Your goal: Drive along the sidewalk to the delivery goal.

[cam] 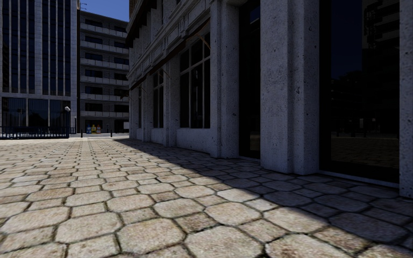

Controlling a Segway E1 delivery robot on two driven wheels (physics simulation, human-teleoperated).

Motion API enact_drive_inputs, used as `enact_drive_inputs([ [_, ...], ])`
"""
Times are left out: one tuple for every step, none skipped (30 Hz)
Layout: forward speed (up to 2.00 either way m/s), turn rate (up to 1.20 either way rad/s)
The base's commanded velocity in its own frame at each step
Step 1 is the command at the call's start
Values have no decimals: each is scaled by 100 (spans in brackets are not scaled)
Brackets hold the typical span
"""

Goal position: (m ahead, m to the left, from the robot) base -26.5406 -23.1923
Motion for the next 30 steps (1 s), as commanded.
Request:
enact_drive_inputs([
  [0,0],
  [0,0],
  [0,0],
  [0,0],
  [0,0],
  [0,0],
  [0,11],
  [0,25],
  [0,25],
  [0,33],
  [0,42],
  [0,51],
  [0,51],
  [0,57],
  [3,60],
  [17,60],
  [29,61],
  [38,61],
  [54,61],
  [54,61],
  [66,62],
  [69,72],
  [70,93],
  [70,93],
  [70,98],
  [70,99],
  [71,100],
  [71,100],
  [72,100],
  [74,100],
])
